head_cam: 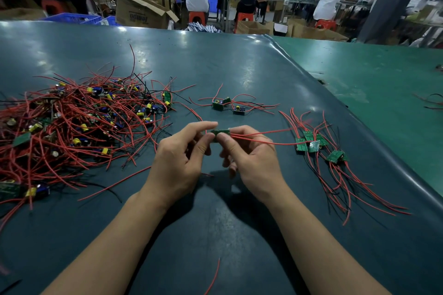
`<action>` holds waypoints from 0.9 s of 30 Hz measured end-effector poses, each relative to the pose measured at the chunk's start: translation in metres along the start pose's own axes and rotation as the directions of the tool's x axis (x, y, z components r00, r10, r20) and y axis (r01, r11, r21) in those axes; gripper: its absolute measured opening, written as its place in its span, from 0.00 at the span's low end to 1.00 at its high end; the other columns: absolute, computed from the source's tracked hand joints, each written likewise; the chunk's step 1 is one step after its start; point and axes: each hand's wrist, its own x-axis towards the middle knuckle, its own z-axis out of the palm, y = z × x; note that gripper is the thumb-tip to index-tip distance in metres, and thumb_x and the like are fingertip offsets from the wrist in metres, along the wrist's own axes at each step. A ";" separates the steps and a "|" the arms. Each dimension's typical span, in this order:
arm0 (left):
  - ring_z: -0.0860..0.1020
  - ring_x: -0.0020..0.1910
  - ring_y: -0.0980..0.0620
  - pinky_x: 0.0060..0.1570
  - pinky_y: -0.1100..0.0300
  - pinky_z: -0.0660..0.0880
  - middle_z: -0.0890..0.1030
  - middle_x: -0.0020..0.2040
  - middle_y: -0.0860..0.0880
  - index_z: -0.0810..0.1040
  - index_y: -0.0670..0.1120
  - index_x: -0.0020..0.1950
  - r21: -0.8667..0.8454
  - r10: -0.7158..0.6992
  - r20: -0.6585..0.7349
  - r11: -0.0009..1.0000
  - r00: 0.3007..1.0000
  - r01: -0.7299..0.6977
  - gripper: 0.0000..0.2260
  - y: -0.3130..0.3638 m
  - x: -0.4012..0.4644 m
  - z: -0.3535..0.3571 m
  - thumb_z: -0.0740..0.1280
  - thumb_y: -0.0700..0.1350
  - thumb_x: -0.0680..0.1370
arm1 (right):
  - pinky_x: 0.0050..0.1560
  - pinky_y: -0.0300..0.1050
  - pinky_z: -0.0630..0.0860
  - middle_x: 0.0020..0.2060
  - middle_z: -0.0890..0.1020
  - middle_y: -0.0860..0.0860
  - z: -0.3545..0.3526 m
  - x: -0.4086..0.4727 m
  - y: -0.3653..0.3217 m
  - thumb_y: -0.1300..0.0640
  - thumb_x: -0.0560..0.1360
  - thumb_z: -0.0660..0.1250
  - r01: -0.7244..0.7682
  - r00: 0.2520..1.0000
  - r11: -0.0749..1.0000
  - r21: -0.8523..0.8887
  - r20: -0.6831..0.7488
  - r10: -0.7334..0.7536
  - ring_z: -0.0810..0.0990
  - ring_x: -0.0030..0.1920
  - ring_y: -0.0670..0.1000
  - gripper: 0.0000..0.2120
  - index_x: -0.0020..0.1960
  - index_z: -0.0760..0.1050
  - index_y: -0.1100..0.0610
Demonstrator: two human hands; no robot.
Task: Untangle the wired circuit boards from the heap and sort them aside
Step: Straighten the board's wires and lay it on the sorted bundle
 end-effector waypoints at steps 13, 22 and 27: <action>0.75 0.41 0.43 0.47 0.43 0.74 0.83 0.41 0.47 0.84 0.42 0.51 0.391 -0.028 -0.265 0.911 0.964 0.134 0.06 -0.023 0.009 -0.024 0.68 0.42 0.78 | 0.22 0.38 0.73 0.32 0.81 0.54 -0.042 0.017 -0.013 0.54 0.79 0.68 0.223 0.616 0.846 0.484 -0.743 0.262 0.78 0.23 0.47 0.08 0.49 0.72 0.59; 0.71 0.58 0.39 0.56 0.46 0.65 0.79 0.55 0.43 0.82 0.47 0.54 0.668 -0.180 -0.314 0.656 0.932 0.352 0.09 -0.032 0.008 -0.026 0.69 0.47 0.76 | 0.23 0.33 0.71 0.25 0.81 0.48 -0.043 0.020 -0.001 0.57 0.80 0.64 -0.059 0.681 0.790 0.610 -0.554 0.479 0.77 0.22 0.44 0.09 0.43 0.75 0.59; 0.62 0.69 0.36 0.68 0.41 0.58 0.66 0.71 0.39 0.74 0.43 0.65 0.712 -0.428 -0.444 0.365 0.788 0.600 0.18 -0.042 0.010 -0.047 0.67 0.46 0.76 | 0.20 0.35 0.65 0.22 0.77 0.47 -0.033 0.019 0.001 0.58 0.79 0.65 -0.138 0.756 0.897 0.420 -0.540 0.370 0.69 0.20 0.44 0.08 0.41 0.76 0.57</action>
